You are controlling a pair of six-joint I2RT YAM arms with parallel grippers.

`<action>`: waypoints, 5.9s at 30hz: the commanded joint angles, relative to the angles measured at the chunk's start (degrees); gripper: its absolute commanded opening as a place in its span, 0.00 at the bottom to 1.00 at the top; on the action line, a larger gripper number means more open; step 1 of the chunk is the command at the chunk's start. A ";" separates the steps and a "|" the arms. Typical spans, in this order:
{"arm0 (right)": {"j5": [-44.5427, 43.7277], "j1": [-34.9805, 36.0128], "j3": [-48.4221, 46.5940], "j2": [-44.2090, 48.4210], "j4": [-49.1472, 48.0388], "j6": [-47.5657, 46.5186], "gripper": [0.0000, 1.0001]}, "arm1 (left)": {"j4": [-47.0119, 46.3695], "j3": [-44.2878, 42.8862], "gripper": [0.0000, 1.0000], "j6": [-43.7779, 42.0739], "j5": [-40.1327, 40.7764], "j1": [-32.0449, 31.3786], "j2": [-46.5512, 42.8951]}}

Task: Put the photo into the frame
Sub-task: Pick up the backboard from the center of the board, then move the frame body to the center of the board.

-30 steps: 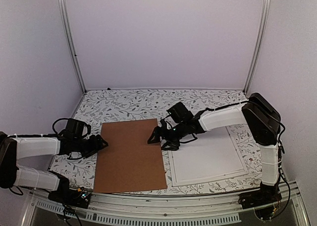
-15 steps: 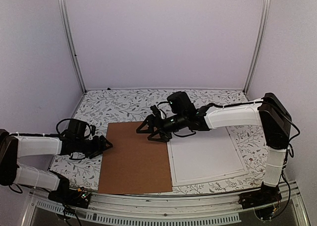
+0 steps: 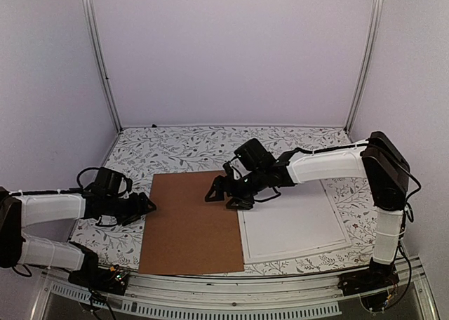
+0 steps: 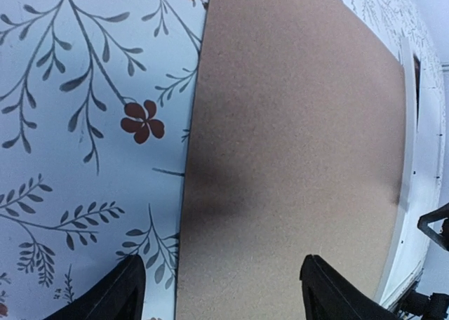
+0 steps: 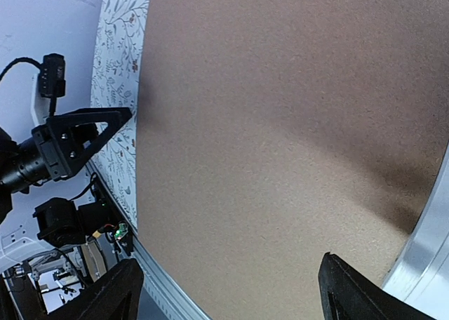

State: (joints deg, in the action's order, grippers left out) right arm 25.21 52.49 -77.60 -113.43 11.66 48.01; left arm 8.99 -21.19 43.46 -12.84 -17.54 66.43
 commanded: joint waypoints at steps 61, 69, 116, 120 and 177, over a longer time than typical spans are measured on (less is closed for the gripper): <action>-7.00 -3.89 -4.87 -5.54 8.79 -20.09 0.93 | 1.64 -21.89 0.80 -15.54 11.70 2.37 13.30; -8.94 -3.81 -1.31 -2.99 11.41 -16.87 0.93 | 0.35 -23.96 0.79 -14.02 5.24 5.88 21.28; 1.22 -5.21 -8.29 -15.98 0.15 -1.25 0.93 | -25.51 -6.10 0.69 1.59 -25.18 9.68 15.05; 1.22 -5.20 -7.72 -15.74 -0.11 -1.21 0.93 | -25.69 -6.72 0.69 1.93 -26.61 9.64 13.69; 23.30 -5.03 6.95 -12.10 -30.88 4.90 0.93 | -16.89 -31.85 0.69 -1.61 -14.09 -15.71 11.20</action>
State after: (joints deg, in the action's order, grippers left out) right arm 47.51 46.17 -71.59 -124.60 -16.47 52.71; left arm -23.92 -51.16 43.97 -29.39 -29.67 76.64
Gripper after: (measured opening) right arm 0.931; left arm 0.681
